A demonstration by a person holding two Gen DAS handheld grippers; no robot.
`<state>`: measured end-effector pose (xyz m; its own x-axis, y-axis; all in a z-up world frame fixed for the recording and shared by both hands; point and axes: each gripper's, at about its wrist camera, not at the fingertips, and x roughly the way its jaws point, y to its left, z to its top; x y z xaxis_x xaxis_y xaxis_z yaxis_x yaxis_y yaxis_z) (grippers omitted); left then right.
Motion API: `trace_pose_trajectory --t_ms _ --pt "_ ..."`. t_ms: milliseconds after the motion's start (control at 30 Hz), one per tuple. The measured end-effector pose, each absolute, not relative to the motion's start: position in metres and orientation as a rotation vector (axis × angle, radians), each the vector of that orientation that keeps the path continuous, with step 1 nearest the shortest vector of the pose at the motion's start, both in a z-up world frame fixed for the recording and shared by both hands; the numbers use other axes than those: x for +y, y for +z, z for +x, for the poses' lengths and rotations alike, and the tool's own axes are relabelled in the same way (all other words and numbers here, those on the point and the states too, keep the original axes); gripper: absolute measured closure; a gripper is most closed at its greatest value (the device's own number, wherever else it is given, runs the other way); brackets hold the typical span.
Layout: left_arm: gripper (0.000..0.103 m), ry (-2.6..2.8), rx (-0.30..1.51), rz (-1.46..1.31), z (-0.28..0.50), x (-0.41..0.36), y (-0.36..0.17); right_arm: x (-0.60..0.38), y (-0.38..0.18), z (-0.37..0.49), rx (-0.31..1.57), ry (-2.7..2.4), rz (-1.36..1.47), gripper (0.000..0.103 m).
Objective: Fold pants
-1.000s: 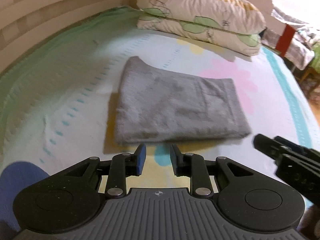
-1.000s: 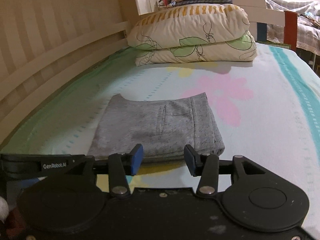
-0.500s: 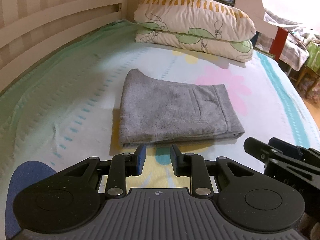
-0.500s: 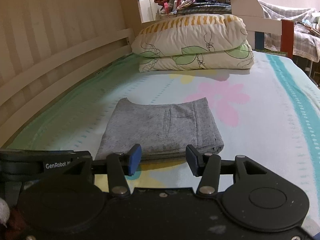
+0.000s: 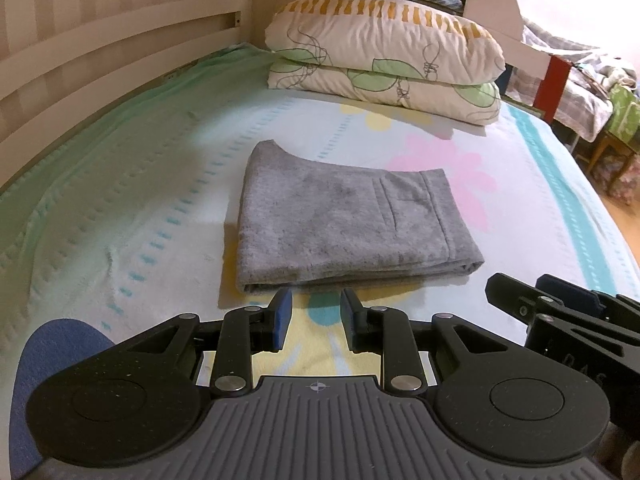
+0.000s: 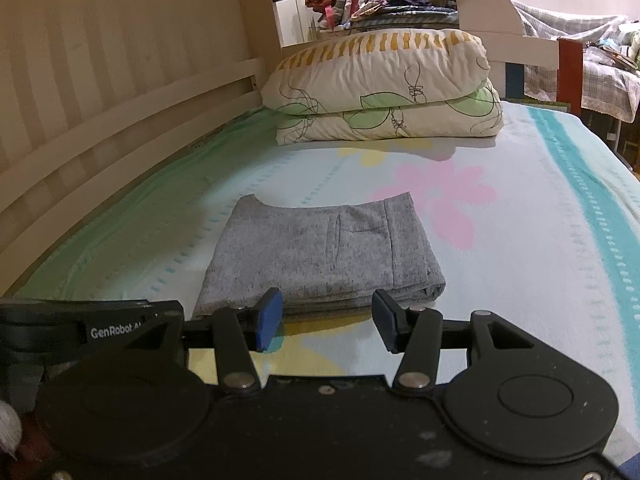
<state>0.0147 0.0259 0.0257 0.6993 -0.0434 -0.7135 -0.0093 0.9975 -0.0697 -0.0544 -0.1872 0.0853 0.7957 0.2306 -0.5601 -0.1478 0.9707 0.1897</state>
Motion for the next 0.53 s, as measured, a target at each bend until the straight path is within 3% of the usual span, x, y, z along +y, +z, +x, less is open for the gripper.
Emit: trace_pose_trajectory --t_ms 533 --pt "0.077 -0.015 0.788 -0.057 0.0111 0.0208 0.0252 -0.1877 0.0859 -0.0536 0.623 0.212 0.138 0.05"
